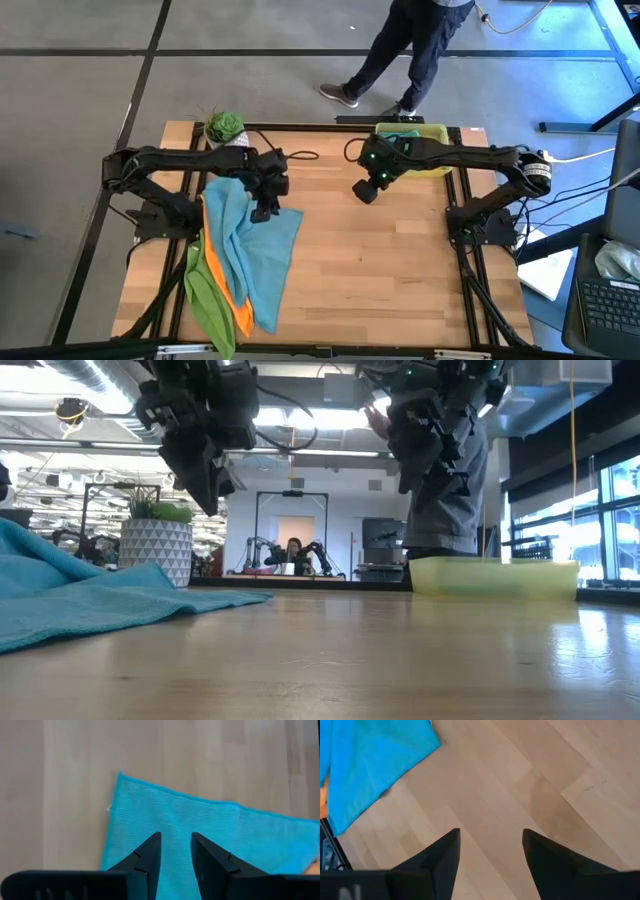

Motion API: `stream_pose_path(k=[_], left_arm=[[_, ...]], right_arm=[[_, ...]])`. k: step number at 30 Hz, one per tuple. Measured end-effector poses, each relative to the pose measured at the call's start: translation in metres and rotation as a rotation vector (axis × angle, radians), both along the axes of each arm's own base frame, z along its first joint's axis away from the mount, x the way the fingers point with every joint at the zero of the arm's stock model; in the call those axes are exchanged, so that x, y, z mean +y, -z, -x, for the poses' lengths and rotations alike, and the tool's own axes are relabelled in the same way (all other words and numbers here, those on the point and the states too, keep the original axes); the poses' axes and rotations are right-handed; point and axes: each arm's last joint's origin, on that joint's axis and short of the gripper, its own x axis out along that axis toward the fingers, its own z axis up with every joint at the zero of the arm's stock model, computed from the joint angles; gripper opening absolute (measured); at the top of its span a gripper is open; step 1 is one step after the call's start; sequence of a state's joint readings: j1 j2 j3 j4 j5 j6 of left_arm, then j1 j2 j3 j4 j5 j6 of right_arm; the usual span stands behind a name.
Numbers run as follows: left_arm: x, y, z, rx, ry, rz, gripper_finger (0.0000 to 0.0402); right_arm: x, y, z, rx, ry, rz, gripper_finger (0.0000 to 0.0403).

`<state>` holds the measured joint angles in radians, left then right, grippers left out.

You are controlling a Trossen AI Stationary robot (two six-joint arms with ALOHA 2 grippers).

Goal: Fold microfiber towels
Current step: Fold the right blue microfiber towel

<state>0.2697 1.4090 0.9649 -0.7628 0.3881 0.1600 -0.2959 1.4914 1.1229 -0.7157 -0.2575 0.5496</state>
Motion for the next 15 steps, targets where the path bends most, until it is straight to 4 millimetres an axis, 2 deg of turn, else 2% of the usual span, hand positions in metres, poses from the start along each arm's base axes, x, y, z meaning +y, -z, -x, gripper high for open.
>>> stream_pose_path(k=[9,15], left_arm=[[-0.013,0.000,-0.003,0.016,0.009,0.008,0.0098],[-0.010,0.002,0.001,0.057,-0.004,-0.056,0.0098]], right_arm=[[0.000,0.000,0.000,0.004,-0.004,0.004,0.0216],[0.001,0.001,0.002,0.024,-0.036,0.009,0.0216]])
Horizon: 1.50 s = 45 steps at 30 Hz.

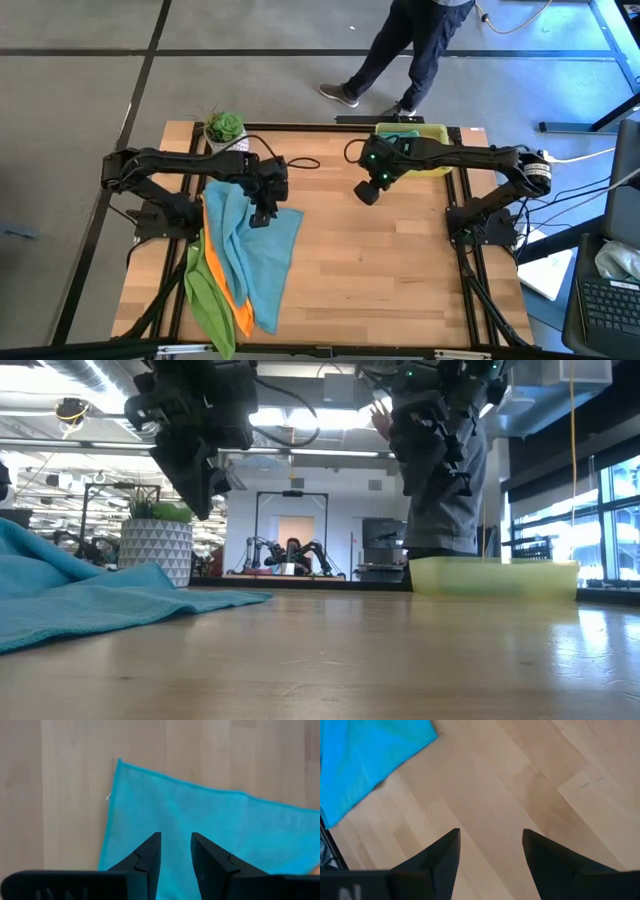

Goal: Fold microfiber towels
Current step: Fold the right blue microfiber towel

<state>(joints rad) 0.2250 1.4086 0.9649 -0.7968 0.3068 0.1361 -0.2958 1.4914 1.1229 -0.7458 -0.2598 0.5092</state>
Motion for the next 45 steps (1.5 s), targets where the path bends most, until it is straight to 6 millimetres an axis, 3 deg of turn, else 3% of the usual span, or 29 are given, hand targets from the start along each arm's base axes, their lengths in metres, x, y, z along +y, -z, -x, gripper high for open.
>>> stream_pose_path(k=[5,11,24,35,45], left_arm=[[0.022,0.008,0.009,0.049,-0.011,0.130,0.0098],[0.034,0.019,0.005,0.003,0.114,0.125,0.0098],[0.012,0.060,-0.048,-0.078,0.220,-0.073,0.0104],[0.008,0.061,-0.060,-0.142,0.216,-0.209,0.0105],[0.010,0.088,-0.067,-0.084,0.219,-0.189,0.0105]], right_arm=[[0.001,0.001,0.001,0.011,-0.040,0.015,0.0216],[0.003,0.001,0.002,0.018,-0.071,0.021,0.0216],[0.015,0.004,0.007,0.100,-0.109,-0.013,0.0216],[0.020,0.005,0.010,0.135,-0.131,-0.021,0.0216],[0.020,0.005,0.010,0.132,-0.126,-0.034,0.0216]])
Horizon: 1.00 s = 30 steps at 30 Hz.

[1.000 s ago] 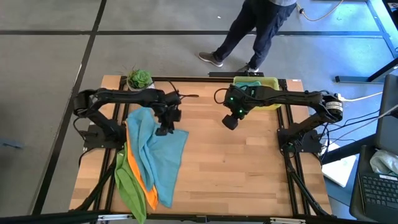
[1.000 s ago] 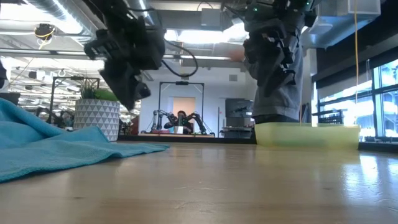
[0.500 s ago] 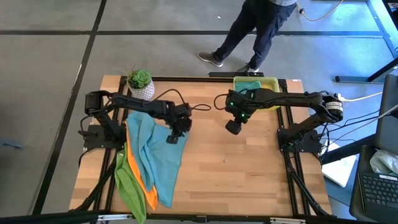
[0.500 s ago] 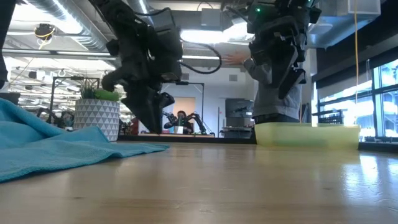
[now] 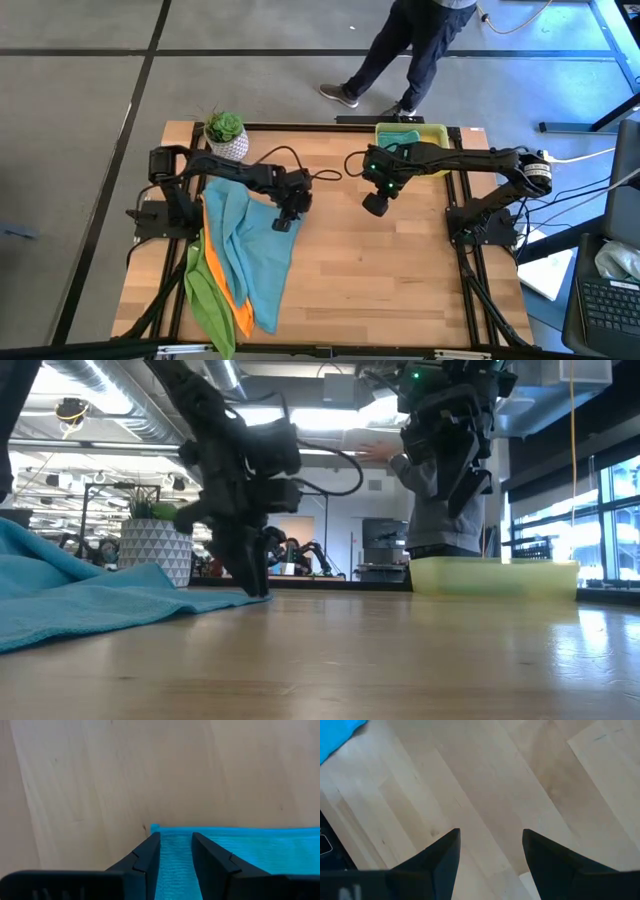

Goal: Fold microfiber towels
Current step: Fold the right blue microfiber towel

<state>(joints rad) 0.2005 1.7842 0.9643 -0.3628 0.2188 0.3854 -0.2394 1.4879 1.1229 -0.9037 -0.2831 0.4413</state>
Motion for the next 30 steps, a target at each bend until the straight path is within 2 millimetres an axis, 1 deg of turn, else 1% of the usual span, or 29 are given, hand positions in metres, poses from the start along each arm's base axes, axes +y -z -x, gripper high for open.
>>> stream_pose_path(k=[5,10,13,15,20,24,30], left_arm=[[0.001,0.002,-0.001,0.003,-0.022,-0.012,0.0105],[0.002,-0.014,0.001,-0.048,-0.035,-0.062,0.0105],[0.005,-0.017,0.002,-0.052,-0.029,-0.078,0.0105],[0.007,-0.017,0.003,-0.053,-0.021,-0.059,0.0105],[0.012,-0.007,0.003,-0.032,0.014,-0.056,0.0105],[0.019,0.003,0.003,-0.008,0.006,-0.024,0.0105],[0.019,0.005,0.003,-0.005,0.015,0.017,0.0105]], right_arm=[[0.001,0.000,0.002,0.013,-0.003,-0.011,0.0216],[0.001,-0.001,0.002,0.007,-0.007,-0.016,0.0216],[0.001,-0.001,0.002,0.005,-0.011,-0.014,0.0216],[0.001,-0.001,0.002,0.004,-0.012,-0.014,0.0216],[0.001,-0.001,0.002,0.003,-0.012,-0.014,0.0216],[0.002,-0.001,0.002,0.000,-0.015,-0.023,0.0216],[0.002,-0.001,0.002,0.004,-0.015,-0.026,0.0216]])
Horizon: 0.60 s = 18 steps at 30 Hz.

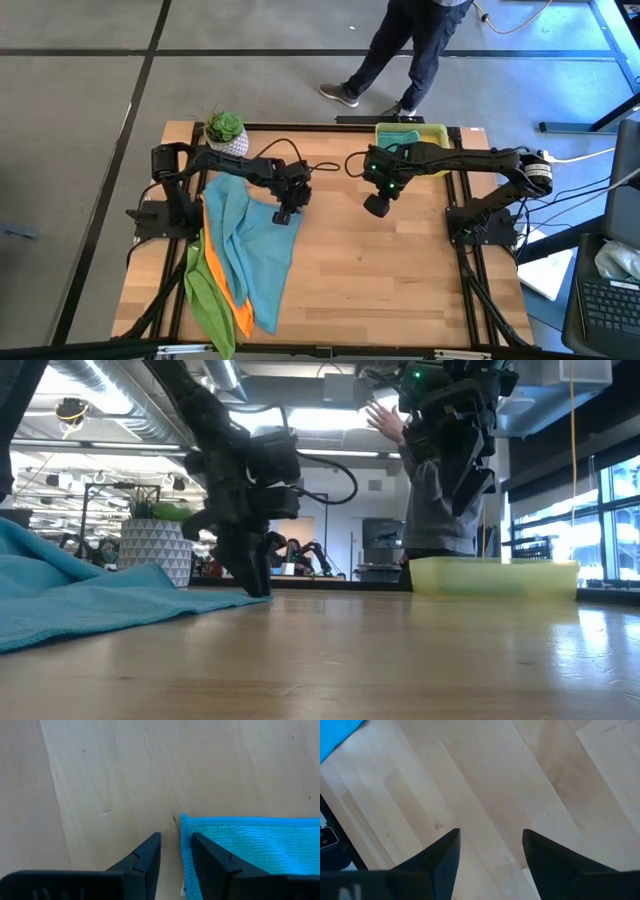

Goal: Fold microfiber towels
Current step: Fold the right blue microfiber towel

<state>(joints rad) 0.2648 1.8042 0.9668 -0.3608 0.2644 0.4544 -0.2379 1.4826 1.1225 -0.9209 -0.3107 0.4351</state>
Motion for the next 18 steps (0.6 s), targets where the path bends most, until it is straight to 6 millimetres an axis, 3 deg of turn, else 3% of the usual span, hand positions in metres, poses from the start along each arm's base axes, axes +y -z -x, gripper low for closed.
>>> stream_pose_path(k=[9,18], left_arm=[[-0.016,0.001,0.000,0.033,0.028,0.052,0.0105],[-0.023,0.001,-0.002,0.048,0.021,-0.032,0.0105]], right_arm=[[0.000,0.000,0.000,-0.002,-0.002,0.002,0.0216],[0.000,0.000,0.000,-0.005,-0.006,0.005,0.0216]])
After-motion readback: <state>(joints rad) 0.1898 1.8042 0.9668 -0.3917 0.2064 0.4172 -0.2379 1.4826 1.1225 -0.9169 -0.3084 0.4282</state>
